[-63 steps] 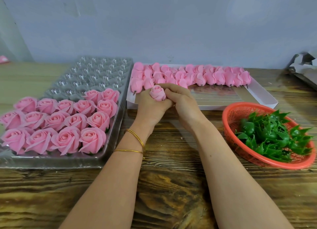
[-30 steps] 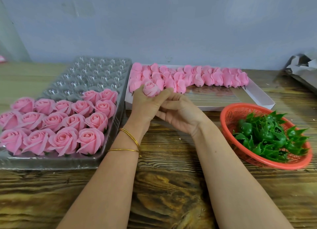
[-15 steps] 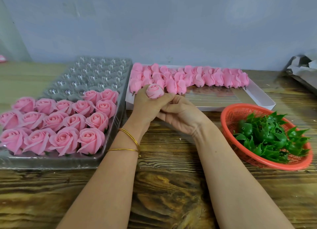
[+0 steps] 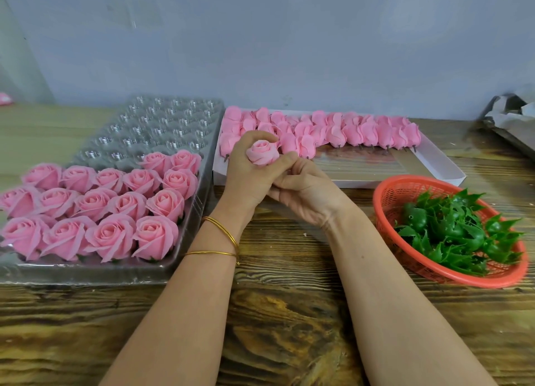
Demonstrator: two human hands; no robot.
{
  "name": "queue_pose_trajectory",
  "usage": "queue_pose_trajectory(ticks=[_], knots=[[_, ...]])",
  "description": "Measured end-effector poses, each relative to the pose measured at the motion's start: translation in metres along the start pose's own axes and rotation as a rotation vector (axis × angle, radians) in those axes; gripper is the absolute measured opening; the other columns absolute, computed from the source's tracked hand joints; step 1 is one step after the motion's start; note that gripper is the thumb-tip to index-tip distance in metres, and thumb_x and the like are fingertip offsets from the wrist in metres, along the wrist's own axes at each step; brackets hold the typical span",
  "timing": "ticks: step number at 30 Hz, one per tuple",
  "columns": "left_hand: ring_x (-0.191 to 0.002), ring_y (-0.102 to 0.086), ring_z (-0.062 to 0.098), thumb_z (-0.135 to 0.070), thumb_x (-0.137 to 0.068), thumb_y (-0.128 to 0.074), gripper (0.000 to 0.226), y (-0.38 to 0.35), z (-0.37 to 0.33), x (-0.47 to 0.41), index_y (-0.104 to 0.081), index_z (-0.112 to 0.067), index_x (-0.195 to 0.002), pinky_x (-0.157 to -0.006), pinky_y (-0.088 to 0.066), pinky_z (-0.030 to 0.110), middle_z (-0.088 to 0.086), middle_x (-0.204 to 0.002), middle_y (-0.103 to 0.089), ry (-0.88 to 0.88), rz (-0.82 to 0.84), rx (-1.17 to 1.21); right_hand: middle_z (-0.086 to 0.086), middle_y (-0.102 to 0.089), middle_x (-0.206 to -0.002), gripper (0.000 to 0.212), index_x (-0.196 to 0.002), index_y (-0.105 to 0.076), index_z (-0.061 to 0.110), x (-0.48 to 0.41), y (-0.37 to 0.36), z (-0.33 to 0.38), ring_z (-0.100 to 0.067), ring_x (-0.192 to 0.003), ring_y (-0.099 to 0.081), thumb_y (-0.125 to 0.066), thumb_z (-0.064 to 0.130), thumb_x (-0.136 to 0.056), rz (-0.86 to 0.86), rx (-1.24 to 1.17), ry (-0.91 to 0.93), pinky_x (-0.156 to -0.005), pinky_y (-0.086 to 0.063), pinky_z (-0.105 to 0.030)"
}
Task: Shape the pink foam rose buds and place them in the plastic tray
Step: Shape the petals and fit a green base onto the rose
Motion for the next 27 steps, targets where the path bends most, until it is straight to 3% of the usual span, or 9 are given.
queue_pose_trajectory(ticks=[3, 6, 11, 15, 19, 23, 27], knots=[[-0.083, -0.06, 0.004, -0.014, -0.063, -0.085, 0.036, 0.001, 0.001, 0.001, -0.062, -0.027, -0.087, -0.071, -0.053, 0.025, -0.007, -0.088, -0.061, -0.008, -0.025, 0.027, -0.013, -0.065, -0.106, 0.032, -0.108, -0.058, -0.003, -0.001, 0.0, 0.002, -0.018, -0.097, -0.066, -0.036, -0.021, -0.092, -0.019, 0.022, 0.029, -0.093, -0.052, -0.031], [-0.075, -0.059, -0.001, -0.018, -0.059, -0.085, 0.039, 0.002, 0.0, 0.001, -0.062, -0.026, -0.09, -0.063, -0.049, 0.017, -0.009, -0.084, -0.061, -0.012, -0.042, 0.052, -0.014, -0.065, -0.103, 0.034, -0.102, -0.058, -0.004, -0.002, 0.002, 0.005, -0.018, -0.095, -0.066, -0.034, -0.025, -0.09, -0.046, 0.053, 0.067, -0.092, -0.052, -0.03], [-0.09, -0.062, 0.009, -0.016, -0.06, -0.088, 0.052, 0.002, 0.001, 0.002, -0.061, -0.02, -0.104, -0.068, -0.051, 0.017, -0.001, -0.098, -0.064, 0.001, -0.029, 0.065, -0.018, -0.067, -0.101, 0.037, -0.109, -0.061, -0.007, -0.001, 0.004, 0.017, -0.022, -0.096, -0.067, -0.042, -0.026, -0.083, -0.082, 0.267, 0.192, -0.085, -0.056, -0.027], [-0.106, -0.06, 0.018, -0.027, -0.062, -0.085, 0.057, 0.003, -0.004, 0.002, -0.059, -0.02, -0.112, -0.08, -0.055, 0.026, 0.002, -0.112, -0.06, -0.019, -0.033, 0.012, -0.023, -0.068, -0.112, 0.03, -0.115, -0.063, -0.008, 0.0, 0.014, 0.03, -0.033, -0.11, -0.065, -0.054, -0.015, -0.087, -0.212, 0.569, 0.299, -0.097, -0.052, -0.04], [-0.107, -0.058, 0.019, -0.024, -0.075, -0.078, 0.046, 0.002, -0.015, 0.004, -0.057, -0.023, -0.115, -0.092, -0.051, 0.033, 0.006, -0.11, -0.06, -0.084, -0.041, -0.099, -0.008, -0.071, -0.103, 0.021, -0.105, -0.067, 0.009, 0.0, 0.022, 0.032, -0.019, -0.101, -0.065, -0.059, -0.005, -0.091, -0.307, 0.854, 0.35, -0.094, -0.051, -0.038], [-0.102, -0.058, 0.01, -0.023, -0.09, -0.064, 0.023, 0.0, -0.021, 0.007, -0.06, -0.02, -0.112, -0.094, -0.048, 0.032, 0.001, -0.107, -0.063, -0.136, -0.046, -0.189, -0.009, -0.069, -0.116, 0.035, -0.126, -0.062, 0.006, -0.003, 0.024, 0.031, -0.024, -0.113, -0.061, -0.06, -0.001, -0.091, -0.339, 0.98, 0.363, -0.101, -0.047, -0.047], [-0.097, -0.055, 0.005, -0.02, -0.095, -0.056, 0.021, -0.002, -0.023, 0.007, -0.062, -0.014, -0.114, -0.088, -0.045, 0.019, -0.002, -0.106, -0.061, -0.229, -0.044, -0.358, -0.008, -0.069, -0.114, 0.038, -0.124, -0.064, 0.007, -0.001, 0.021, 0.034, -0.024, -0.11, -0.062, -0.058, -0.004, -0.088, -0.34, 1.053, 0.404, -0.098, -0.048, -0.047]])
Point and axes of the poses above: each hand's wrist, its own x-axis away from the middle knuckle, its own y-axis out of the back of the hand, z = x × y, the point moved 9 cm from there along -x, towards the middle knuckle
